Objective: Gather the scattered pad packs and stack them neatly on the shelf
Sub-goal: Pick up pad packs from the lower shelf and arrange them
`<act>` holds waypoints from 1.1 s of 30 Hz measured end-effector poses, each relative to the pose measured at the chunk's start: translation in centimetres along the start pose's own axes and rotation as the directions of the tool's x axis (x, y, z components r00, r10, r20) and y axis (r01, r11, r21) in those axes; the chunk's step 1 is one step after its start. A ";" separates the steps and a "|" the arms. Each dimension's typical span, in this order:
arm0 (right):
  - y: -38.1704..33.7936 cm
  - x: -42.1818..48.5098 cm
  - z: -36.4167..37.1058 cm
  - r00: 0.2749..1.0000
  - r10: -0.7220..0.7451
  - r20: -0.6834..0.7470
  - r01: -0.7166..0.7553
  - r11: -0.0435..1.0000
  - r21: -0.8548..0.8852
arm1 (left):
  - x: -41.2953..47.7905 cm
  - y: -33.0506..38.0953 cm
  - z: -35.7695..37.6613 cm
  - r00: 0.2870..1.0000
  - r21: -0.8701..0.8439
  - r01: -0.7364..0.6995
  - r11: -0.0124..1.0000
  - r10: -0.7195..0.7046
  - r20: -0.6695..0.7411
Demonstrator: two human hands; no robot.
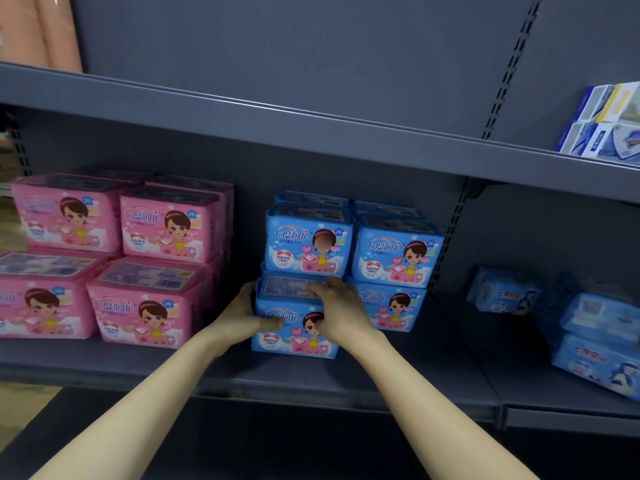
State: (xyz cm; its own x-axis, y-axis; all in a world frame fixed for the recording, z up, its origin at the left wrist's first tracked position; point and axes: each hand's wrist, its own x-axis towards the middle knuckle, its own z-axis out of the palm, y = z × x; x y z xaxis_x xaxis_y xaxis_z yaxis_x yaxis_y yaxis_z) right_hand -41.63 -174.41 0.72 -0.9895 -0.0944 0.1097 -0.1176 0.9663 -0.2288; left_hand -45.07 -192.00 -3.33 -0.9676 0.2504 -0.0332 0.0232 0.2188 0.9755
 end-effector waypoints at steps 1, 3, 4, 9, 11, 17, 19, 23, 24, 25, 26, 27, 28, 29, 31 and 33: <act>0.0 0.0 0.0 1.000 -0.002 -0.003 0.002 1.000 0.000 | 0.0 0.0 0.0 1.000 -0.001 0.000 1.000 0.000 0.003; -0.1 -0.1 0.0 1.000 -0.003 -0.010 0.003 1.000 0.004 | -0.1 0.0 -0.1 1.000 -0.003 0.001 1.000 -0.001 0.005; -0.1 -0.2 0.0 1.000 -0.004 -0.015 0.004 1.000 0.007 | -0.2 0.1 -0.1 1.000 -0.003 0.003 1.000 -0.003 0.008; 0.0 -0.6 0.1 0.999 -0.020 -0.036 0.021 0.999 0.036 | -1.4 1.7 0.7 0.997 0.078 -0.071 0.994 0.074 -0.026; 0.0 -0.9 0.1 0.998 -0.019 -0.052 0.022 0.998 0.058 | -2.0 2.6 1.0 0.976 0.250 -0.181 0.951 0.206 -0.077; 0.2 -1.7 -0.5 0.996 -0.006 -0.089 0.012 0.997 0.073 | -3.5 4.7 2.6 0.897 0.842 -0.219 0.493 0.441 -0.025; 0.7 -2.1 -0.7 0.996 0.005 -0.093 0.003 0.996 0.091 | -4.0 5.2 3.8 0.820 0.890 -0.333 0.313 0.561 0.110; 2.8 -3.1 -0.8 0.993 0.080 -0.084 -0.074 0.994 0.079 | -4.2 4.5 6.7 0.754 0.906 -0.409 0.113 0.600 0.266; 3.5 -3.4 -0.8 0.991 0.107 -0.079 -0.102 0.992 0.071 | -4.1 4.4 7.6 0.746 0.899 -0.428 0.092 0.598 0.294; 4.4 -4.0 -0.8 0.988 0.139 -0.070 -0.134 0.988 0.072 | -4.0 4.3 8.5 0.740 0.894 -0.443 0.069 0.591 0.321; 5.2 -4.6 -0.8 0.983 0.173 -0.059 -0.168 0.983 0.079 | -3.8 4.1 9.4 0.739 0.891 -0.451 0.045 0.579 0.345; 6.2 -5.3 -0.8 0.977 0.207 -0.048 -0.203 0.976 0.083 | -3.6 4.1 10.3 0.742 0.892 -0.452 0.017 0.563 0.365; 7.2 -6.1 -0.8 0.971 0.236 -0.040 -0.233 0.969 0.080 | -3.4 4.1 11.3 0.742 0.890 -0.457 -0.008 0.548 0.386; 8.3 -7.0 -0.9 0.964 0.265 -0.030 -0.263 0.963 0.067 | -3.1 4.2 12.4 0.739 0.882 -0.470 -0.025 0.536 0.409; 10.6 -8.6 -1.0 0.945 0.327 -0.007 -0.326 0.944 0.047 | -2.6 4.3 14.7 0.721 0.865 -0.499 -0.051 0.529 0.447; 12.7 -10.3 -1.2 0.920 0.392 0.006 -0.391 0.919 0.050 | -2.0 4.5 17.1 0.712 0.852 -0.520 -0.065 0.517 0.475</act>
State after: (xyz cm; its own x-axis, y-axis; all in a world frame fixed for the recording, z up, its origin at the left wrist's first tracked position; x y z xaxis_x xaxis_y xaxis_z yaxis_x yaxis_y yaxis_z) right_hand -32.87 -160.82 -2.12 -0.9569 0.2902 0.0060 0.2750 0.9129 -0.3017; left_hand -38.67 -175.36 -2.57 -0.5579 0.7390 0.3776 0.7158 0.6587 -0.2317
